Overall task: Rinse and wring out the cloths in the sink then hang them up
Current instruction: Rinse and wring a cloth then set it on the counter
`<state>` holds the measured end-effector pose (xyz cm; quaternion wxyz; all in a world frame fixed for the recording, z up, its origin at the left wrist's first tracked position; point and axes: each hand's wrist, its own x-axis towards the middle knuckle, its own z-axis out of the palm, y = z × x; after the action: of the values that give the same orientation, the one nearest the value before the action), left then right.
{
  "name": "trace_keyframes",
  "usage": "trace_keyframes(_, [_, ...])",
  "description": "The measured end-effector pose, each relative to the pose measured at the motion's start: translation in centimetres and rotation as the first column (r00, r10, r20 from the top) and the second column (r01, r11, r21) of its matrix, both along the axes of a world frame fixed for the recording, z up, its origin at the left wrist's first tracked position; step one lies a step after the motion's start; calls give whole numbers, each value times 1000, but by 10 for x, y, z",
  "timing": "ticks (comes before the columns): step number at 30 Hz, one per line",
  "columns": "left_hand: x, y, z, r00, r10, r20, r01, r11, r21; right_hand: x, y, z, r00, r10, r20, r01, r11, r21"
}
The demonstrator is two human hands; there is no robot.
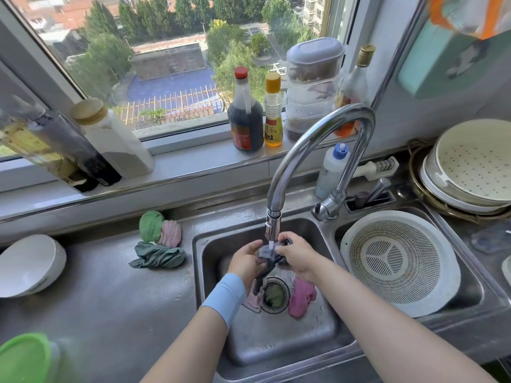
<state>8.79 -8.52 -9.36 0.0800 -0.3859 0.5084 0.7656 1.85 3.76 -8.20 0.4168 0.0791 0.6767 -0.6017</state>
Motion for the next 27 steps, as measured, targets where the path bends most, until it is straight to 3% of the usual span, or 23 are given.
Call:
trace_keyframes(4, [10,2,-7,915,-381,135,404,861,-309,1,-17,6,997,-66,32,69,994,-89])
trace_keyframes(8, [12,-10,-15,882,-423,210,470,750,-465,6,-29,1,982,-33,-185,38,999,23])
trace_keyframes(10, [11,-18,-15,891,-416,181,447,742,-499,2,-25,0,969,1,-245,25,994,104])
trace_keyframes(13, [6,-26,-12,926,-364,102,368,803,-470,-4,-14,-7,959,43,-282,5,986,167])
trace_keyframes(17, [-1,-28,-9,912,-402,81,378,749,-543,-9,0,-15,890,285,-355,-146,918,370])
trace_keyframes(20, [-4,-31,-7,934,-352,58,327,778,-537,-11,7,-12,893,366,-261,-268,899,346])
trace_keyframes(22, [-5,-33,-5,908,-408,97,395,757,-520,-9,8,-8,895,394,-210,-325,897,299])
trace_keyframes(24, [-5,-32,-2,869,-481,117,480,762,-435,-6,4,-5,899,386,-207,-323,904,281])
trace_keyframes(27, [-1,-26,-2,874,-485,-20,474,862,-177,-3,-11,-7,942,250,-225,-162,923,349])
